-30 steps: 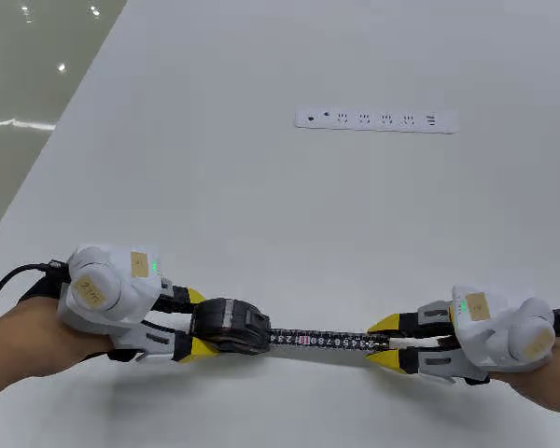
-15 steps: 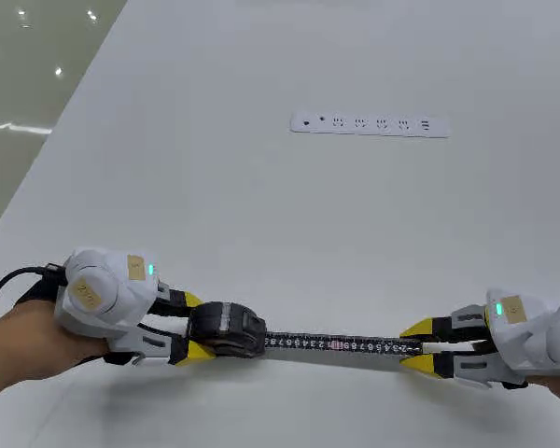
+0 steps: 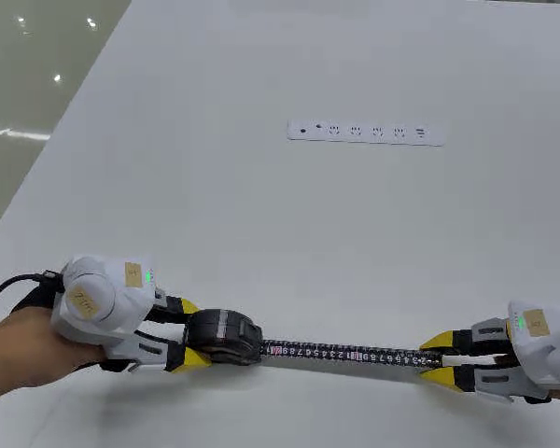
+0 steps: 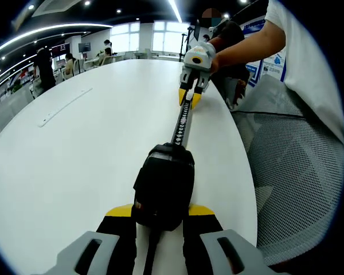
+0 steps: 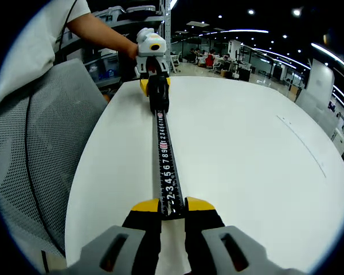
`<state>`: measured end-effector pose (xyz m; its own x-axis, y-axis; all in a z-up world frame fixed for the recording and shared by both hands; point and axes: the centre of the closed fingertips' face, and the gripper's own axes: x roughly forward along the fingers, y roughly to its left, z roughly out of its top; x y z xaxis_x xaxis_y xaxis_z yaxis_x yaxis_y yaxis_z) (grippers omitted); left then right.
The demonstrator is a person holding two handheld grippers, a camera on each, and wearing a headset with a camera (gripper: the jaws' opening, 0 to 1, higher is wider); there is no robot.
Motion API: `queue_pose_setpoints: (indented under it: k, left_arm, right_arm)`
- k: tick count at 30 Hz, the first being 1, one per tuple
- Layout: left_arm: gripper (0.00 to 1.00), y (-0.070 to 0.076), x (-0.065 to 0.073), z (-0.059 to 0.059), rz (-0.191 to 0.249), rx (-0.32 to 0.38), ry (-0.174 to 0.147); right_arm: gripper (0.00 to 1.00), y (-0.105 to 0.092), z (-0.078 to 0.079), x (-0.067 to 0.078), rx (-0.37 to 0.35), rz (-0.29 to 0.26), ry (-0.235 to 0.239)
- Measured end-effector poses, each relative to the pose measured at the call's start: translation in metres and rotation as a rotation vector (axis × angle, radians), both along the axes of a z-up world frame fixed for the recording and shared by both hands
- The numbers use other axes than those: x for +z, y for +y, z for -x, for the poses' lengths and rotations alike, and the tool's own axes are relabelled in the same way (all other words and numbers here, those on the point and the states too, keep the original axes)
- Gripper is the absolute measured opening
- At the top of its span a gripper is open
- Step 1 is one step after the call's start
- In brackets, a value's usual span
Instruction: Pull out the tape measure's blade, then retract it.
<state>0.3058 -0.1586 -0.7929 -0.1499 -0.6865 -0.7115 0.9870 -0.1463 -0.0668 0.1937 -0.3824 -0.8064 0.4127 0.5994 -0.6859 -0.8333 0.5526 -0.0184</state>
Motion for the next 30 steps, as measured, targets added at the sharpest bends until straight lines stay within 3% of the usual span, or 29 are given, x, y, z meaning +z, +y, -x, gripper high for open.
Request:
queue_pose_setpoints:
  k: [21,30]
  left_arm:
    - [0.28,-0.002,0.001,0.001,0.007,0.003,-0.001]
    - [0.28,-0.003,0.001,0.001,0.003,0.007,-0.003]
  right_arm:
    - [0.13,-0.033,0.014,-0.007,-0.044,0.019,0.038]
    - [0.13,-0.029,0.015,-0.01,-0.068,-0.001,0.037]
